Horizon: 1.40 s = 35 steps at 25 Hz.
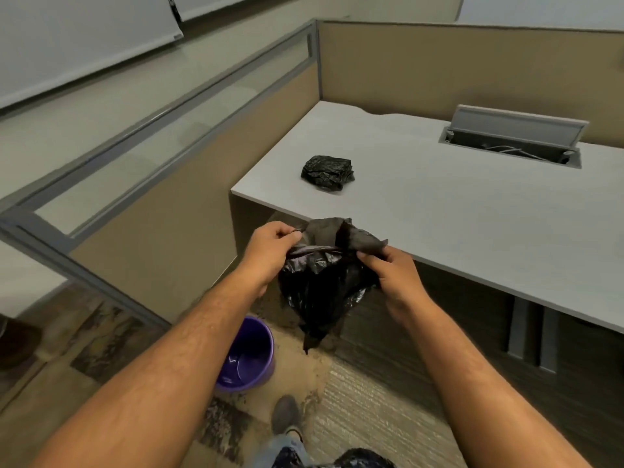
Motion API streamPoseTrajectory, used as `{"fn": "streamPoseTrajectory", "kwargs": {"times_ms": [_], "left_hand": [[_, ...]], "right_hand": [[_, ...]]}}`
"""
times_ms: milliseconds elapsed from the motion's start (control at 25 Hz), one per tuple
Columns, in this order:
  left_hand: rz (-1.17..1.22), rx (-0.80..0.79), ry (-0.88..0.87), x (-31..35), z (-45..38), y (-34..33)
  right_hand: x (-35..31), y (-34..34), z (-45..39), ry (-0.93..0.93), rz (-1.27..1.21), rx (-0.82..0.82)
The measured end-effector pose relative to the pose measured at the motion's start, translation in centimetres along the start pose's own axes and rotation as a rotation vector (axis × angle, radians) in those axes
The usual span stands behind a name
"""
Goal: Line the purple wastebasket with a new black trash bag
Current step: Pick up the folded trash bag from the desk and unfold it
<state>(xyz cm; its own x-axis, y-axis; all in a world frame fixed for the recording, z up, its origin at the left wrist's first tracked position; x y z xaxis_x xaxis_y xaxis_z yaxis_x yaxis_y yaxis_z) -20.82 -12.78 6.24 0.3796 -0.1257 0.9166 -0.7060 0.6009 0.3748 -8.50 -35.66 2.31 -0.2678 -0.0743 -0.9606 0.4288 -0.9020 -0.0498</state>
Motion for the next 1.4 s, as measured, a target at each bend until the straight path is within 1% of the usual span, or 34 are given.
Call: {"fn": "streamPoseTrajectory", "kwargs": {"times_ms": [160,240,360,480,560,680,720,840,920,1040,1080,1120,1240,1280,1360,1400], "left_hand": [[0.098,0.193,0.050,-2.0,0.7,4.4],[0.176,0.247,0.093,-3.2,0.9,6.2],[0.281,0.173,0.209,-5.5,0.5,8.2],[0.275,0.100,0.298,-7.8,-0.3,10.8],[0.276,0.053,0.350,-9.7,-0.8,13.5],[0.340,-0.044,0.443,-13.1,-1.4,17.1],[0.373,-0.087,0.485,-14.1,-1.4,17.9],[0.527,-0.192,0.588,-16.1,-1.1,19.3],[0.583,-0.213,0.637,-17.0,-1.0,20.5],[0.500,-0.259,0.694,-18.6,-0.7,22.2],[0.463,-0.250,0.684,-19.1,-0.8,22.7],[0.398,-0.209,0.633,-19.6,-1.3,23.5],[0.108,0.007,0.364,-20.8,-2.8,26.7],[0.055,0.039,0.305,-21.0,-3.0,27.3],[-0.017,0.030,0.180,-21.1,-3.4,27.8],[-0.064,-0.002,0.085,-20.8,-3.6,27.8]], "right_hand": [[0.7,1.8,1.4,-0.039,-0.085,0.008],[0.8,1.6,2.3,-0.057,-0.098,-0.001],[1.4,-0.8,4.2,-0.073,-0.099,-0.007],[2.8,-4.7,6.1,-0.129,-0.112,-0.045],[4.2,-7.2,7.2,-0.167,-0.028,0.059],[5.4,-10.3,8.2,-0.051,0.281,0.242],[6.1,-11.2,8.6,-0.023,0.305,0.293],[7.5,-13.0,9.9,0.010,0.244,0.417],[7.7,-14.4,10.8,0.030,0.275,0.465],[6.7,-16.8,11.9,0.149,0.368,0.435],[6.3,-17.5,12.3,0.192,0.393,0.414],[6.0,-18.2,12.7,0.223,0.419,0.394],[6.3,-20.2,13.4,0.320,0.555,0.351],[6.8,-20.8,13.6,0.343,0.614,0.339],[8.5,-22.1,13.7,0.370,0.740,0.299],[9.5,-22.7,13.6,0.371,0.811,0.270]]}}
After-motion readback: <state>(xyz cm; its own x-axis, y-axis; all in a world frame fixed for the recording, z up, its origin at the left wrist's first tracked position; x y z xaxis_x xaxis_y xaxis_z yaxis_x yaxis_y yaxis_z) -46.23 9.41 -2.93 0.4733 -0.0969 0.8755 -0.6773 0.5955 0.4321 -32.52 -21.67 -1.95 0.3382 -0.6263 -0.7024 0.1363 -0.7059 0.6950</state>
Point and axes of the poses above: each hand's wrist, its own z-axis away from the middle knuckle, its own y-axis out of the back of the hand, x = y × z, the point moved 8 cm from there along -z, towards the middle knuckle, and after that the axes turned 7 degrees about x, right-handed, at the moved point
